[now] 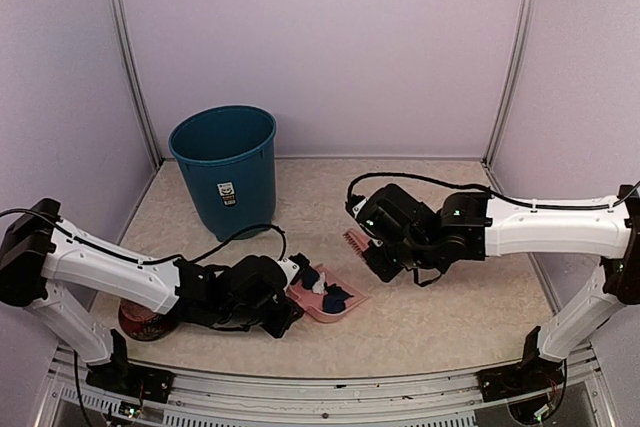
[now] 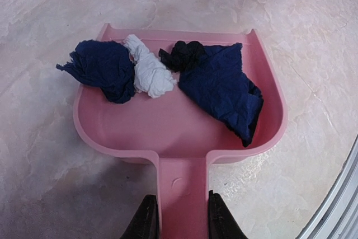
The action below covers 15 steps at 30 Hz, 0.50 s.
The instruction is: Sweep away the paper scraps from the table
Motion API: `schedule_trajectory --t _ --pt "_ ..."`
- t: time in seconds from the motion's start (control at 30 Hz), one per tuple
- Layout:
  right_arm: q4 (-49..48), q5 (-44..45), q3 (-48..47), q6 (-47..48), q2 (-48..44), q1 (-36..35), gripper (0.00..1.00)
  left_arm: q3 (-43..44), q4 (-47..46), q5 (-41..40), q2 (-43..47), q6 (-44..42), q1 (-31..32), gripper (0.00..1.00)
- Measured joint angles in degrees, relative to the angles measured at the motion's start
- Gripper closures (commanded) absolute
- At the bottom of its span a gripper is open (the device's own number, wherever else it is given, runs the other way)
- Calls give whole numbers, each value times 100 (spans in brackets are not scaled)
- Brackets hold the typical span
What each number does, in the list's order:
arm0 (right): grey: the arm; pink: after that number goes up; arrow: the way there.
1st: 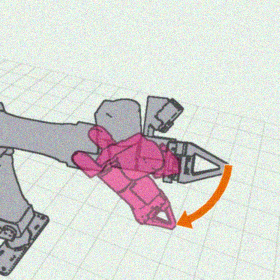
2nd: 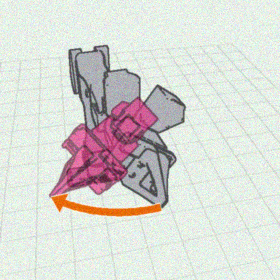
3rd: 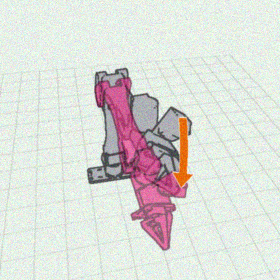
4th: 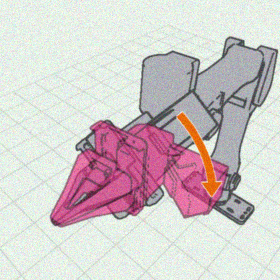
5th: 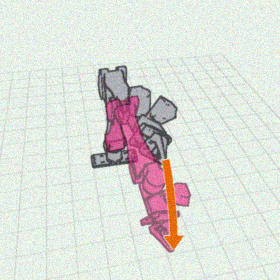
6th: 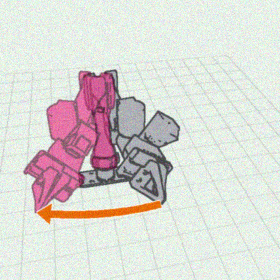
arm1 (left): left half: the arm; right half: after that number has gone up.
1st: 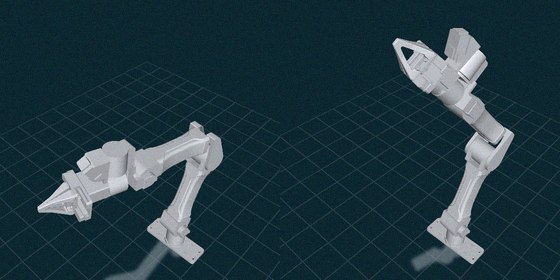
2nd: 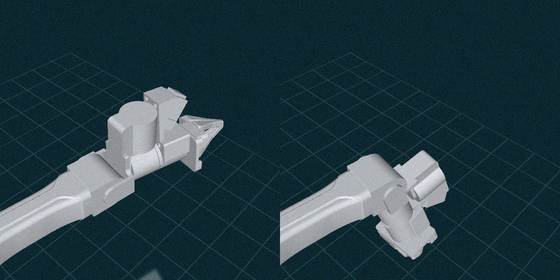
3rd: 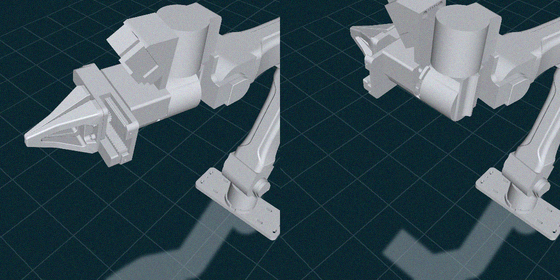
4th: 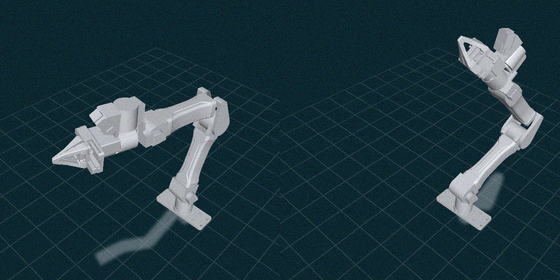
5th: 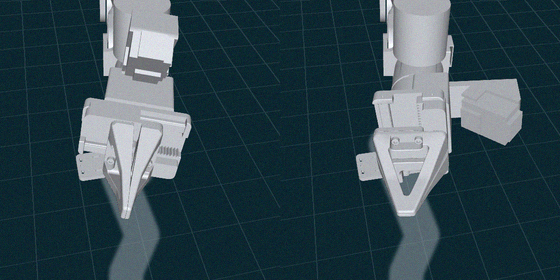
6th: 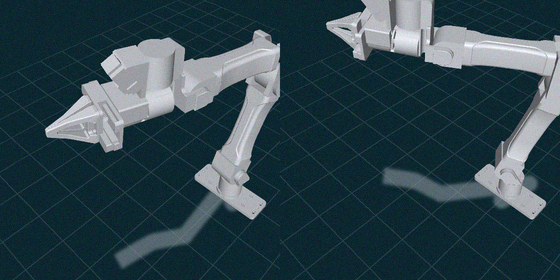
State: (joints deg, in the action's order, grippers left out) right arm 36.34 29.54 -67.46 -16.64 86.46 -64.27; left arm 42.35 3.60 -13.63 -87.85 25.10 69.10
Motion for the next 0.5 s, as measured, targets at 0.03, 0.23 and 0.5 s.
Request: schedule_trajectory --t 0.03,0.23,0.5 --pt "-22 33 33 -17 -24 22 100 -11 24 -48 42 20 15 100" --pt "-70 291 376 -284 -393 286 100 -44 238 -385 501 103 114 100" --pt "-361 369 1019 -581 -1167 839 100 201 800 -702 1176 120 133 100"
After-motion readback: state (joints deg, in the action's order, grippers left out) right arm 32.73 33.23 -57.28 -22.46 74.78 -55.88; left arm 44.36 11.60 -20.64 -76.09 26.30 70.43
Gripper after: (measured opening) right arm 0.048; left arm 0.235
